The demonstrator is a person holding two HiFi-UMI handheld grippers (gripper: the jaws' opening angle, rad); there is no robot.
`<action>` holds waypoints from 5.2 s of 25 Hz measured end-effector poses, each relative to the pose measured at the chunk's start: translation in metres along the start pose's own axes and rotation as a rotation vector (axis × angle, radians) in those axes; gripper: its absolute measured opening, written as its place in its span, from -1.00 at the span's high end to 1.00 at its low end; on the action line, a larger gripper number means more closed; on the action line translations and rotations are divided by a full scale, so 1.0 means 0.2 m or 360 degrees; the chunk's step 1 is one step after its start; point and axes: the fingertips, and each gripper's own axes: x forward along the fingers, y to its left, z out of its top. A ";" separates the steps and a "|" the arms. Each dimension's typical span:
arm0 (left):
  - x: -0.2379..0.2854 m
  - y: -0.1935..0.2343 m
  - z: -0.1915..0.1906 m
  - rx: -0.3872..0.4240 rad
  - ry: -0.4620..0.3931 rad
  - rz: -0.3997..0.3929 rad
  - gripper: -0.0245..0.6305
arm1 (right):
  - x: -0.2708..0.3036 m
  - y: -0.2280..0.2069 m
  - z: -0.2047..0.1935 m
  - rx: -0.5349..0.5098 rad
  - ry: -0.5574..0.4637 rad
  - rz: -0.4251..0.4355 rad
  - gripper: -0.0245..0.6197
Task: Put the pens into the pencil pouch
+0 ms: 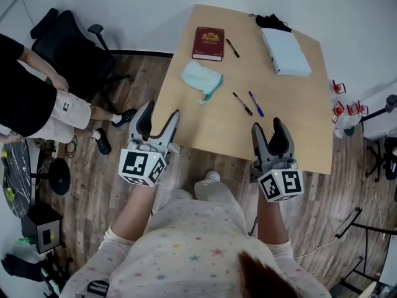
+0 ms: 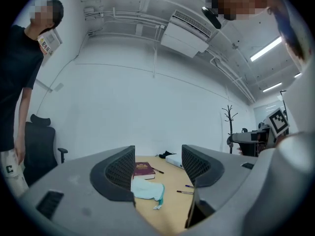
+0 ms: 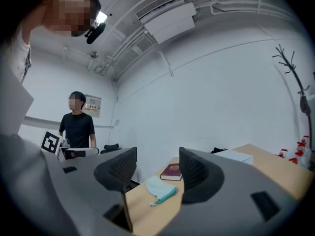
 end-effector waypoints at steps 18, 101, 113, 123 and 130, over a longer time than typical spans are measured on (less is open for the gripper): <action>0.56 0.08 -0.07 -0.0039 0.0037 0.0129 0.10 | 0.46 -0.53 0.04 0.0066 -0.0008 0.0038 0.19; 1.17 -0.07 -1.45 0.0025 0.0918 -0.0290 0.25 | 0.60 -0.83 -1.40 0.0078 0.1175 -0.0102 0.45; 1.18 -0.04 -1.52 0.0185 0.1030 -0.0282 0.68 | 0.60 -0.82 -1.44 -0.0014 0.1242 -0.0066 0.62; 1.17 -0.04 -1.49 0.0164 0.1036 -0.0324 0.88 | 0.60 -0.81 -1.46 -0.0050 0.1264 -0.0051 0.83; 1.15 0.00 -1.39 0.0039 0.0979 -0.0333 0.89 | 0.61 -0.81 -1.44 -0.0069 0.1235 -0.0048 0.85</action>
